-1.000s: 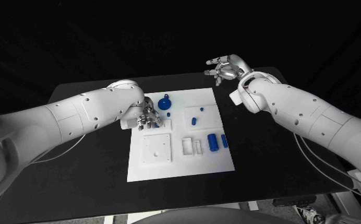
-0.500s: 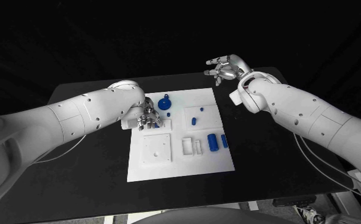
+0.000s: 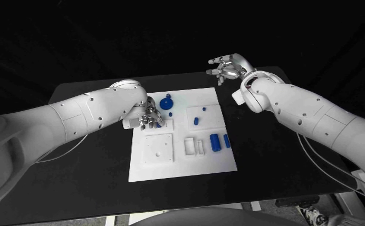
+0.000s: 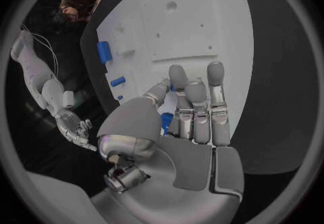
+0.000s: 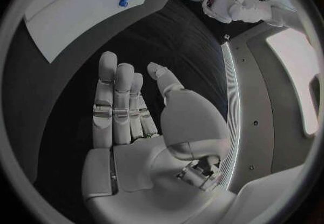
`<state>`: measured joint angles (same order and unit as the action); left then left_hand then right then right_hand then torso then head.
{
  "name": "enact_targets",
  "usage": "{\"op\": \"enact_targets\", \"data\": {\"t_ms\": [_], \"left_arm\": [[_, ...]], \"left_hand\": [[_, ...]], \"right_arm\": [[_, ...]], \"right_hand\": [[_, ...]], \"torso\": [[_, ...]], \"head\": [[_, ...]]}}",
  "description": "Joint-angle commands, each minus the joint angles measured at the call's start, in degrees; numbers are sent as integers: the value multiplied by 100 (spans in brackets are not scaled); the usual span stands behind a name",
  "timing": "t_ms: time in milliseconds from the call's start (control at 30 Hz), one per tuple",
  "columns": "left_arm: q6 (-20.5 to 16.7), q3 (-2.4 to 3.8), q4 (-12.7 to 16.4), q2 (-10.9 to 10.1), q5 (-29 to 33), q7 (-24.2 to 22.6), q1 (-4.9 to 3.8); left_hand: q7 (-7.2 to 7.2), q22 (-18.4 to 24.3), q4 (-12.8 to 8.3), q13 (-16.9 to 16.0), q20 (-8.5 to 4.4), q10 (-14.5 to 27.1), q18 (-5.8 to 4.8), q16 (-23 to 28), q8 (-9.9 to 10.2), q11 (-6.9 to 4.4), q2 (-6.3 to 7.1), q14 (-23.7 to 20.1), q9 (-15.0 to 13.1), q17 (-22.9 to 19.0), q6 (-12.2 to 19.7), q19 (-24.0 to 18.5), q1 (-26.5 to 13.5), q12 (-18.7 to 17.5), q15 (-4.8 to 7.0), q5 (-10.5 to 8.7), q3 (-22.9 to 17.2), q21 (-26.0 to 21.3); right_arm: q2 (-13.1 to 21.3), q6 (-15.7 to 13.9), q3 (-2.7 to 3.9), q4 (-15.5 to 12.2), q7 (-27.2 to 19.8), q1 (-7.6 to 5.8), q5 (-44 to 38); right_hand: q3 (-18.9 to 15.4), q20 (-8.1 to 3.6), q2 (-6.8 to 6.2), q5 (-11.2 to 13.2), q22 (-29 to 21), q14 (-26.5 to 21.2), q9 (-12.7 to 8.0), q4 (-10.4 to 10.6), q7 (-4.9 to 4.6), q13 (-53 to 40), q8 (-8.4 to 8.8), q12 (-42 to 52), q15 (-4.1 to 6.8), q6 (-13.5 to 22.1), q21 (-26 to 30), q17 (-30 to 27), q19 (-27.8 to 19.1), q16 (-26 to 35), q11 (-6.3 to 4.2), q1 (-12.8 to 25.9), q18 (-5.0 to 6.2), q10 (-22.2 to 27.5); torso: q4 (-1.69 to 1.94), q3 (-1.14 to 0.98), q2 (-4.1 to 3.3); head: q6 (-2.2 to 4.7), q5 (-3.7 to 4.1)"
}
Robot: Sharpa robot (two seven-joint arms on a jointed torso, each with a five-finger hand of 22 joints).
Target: Assemble the parts on the task board
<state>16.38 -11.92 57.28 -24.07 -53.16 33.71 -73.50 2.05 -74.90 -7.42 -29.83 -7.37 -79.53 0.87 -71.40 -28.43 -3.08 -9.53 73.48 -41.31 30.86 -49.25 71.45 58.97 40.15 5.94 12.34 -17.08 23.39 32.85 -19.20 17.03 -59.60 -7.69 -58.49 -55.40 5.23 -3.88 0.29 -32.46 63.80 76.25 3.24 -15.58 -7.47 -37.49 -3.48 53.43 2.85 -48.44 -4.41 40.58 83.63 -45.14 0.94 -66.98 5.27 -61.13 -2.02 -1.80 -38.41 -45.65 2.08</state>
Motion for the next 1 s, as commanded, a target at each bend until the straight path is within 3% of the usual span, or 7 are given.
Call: {"op": "enact_targets", "data": {"t_ms": [33, 300, 800, 1000], "left_arm": [[-53, -18, -41, 15, -71, -5, 25], [-88, -20, -69, 25, -68, -25, 31], [-93, -20, -77, 11, -68, -21, 33], [-199, -19, -76, -4, -81, -60, 39]], "left_hand": [[-55, -105, -268, 10, 15, 24, 9, 2, 113, -2, 19, -18, 293, -25, -104, 0, 95, 9, 24, -25, -248, -44], [-96, -106, 18, 21, 0, 24, -22, 1, 79, -23, 266, -13, 560, -59, -167, 37, -55, 9, 34, -114, 88, -114], [-92, -111, 284, 24, 1, 39, -30, -5, 48, -23, 585, -26, 764, -89, -224, 62, -101, 17, 32, -129, 393, -182], [-68, -110, 512, 25, 11, 47, -23, -7, 35, -9, 813, -32, 798, -100, -243, 67, -307, 20, 22, -381, 622, -199]], "right_arm": [[-9, 58, 4, -13, -20, 1, -35], [-6, 60, 4, -13, -21, 1, -36], [2, 57, 4, -11, -21, 1, -37], [-3, 55, 4, -6, -23, 4, -38]], "right_hand": [[19, 4, -15, -33, 3, -18, -8, -4, -20, 8, 33, -27, -3, 37, -17, -4, -40, 29, 5, 15, 25, 38], [19, 4, -15, -33, 3, -18, -8, -4, -20, 8, 33, -27, -3, 37, -17, -4, -40, 29, 5, 15, 25, 38], [6, 6, -20, -38, -6, -23, -8, -6, -22, 12, 33, -31, -5, 63, -12, -7, -42, 33, 7, 8, 26, 42], [6, 6, -20, -38, -6, -23, -8, -6, -22, 12, 33, -31, -5, 63, -12, -7, -42, 33, 7, 8, 26, 42]], "torso": [[-2, 3, -1], [-3, -2, 0], [1, 0, 0], [0, 2, 2]], "head": [[9, -2], [10, 4], [19, 13], [28, 18]]}}
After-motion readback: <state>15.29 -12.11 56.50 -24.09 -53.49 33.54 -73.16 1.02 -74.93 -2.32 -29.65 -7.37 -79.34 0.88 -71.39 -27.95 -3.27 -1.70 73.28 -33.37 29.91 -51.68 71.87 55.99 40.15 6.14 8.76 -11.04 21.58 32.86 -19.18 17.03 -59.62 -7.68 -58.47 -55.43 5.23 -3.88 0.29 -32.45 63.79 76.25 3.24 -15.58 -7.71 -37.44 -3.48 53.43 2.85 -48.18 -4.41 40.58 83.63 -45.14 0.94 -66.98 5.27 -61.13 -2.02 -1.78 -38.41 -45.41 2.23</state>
